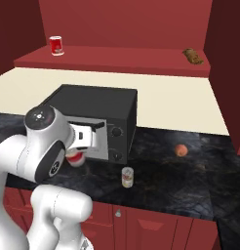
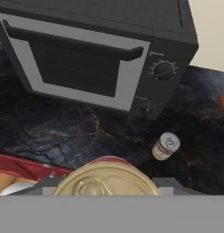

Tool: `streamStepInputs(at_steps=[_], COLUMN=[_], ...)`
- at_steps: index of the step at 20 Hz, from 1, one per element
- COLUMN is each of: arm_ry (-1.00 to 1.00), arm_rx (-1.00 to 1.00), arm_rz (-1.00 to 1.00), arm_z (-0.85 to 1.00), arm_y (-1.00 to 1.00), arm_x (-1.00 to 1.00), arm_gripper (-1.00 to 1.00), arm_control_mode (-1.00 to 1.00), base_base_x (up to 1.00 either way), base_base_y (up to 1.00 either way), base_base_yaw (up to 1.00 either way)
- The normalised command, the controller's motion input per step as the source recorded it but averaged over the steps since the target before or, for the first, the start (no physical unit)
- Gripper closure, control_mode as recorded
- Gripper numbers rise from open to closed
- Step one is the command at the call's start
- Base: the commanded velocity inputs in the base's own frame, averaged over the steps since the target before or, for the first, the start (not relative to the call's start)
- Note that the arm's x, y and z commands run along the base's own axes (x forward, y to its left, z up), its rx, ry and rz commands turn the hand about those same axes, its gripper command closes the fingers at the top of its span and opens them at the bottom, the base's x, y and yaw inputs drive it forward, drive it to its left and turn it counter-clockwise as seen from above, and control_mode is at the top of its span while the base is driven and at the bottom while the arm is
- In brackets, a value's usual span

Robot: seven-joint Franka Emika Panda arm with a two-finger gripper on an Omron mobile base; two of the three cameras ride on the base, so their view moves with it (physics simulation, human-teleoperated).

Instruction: Pick the cans from the counter and place them in their designated side in the cabinet.

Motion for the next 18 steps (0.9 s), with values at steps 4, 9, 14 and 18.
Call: streamStepInputs(at_steps=[4,9,14,18], arm_ry=[-0.11,-0.13,-0.12,-0.06], arm_rx=[0.00,0.00,0.00,0.00], arm_rz=[0.00,0.01,0.02,0.02], arm_z=[0.37,0.41,0.37,0.37], arm_y=[0.00,0.03,0.06,0.08], arm_x=[-0.18,-0.21,-0.10,0.00], arm_gripper=[1.00,1.00,1.00,1.00], arm_control_mode=[-1.00,-1.00,-1.00,-1.00], base_base_x=[0.00,0.00,0.00,0.00], base_base_y=[0.00,0.00,0.00,0.00], base_base_yaw=[0.00,0.00,0.00,0.00])
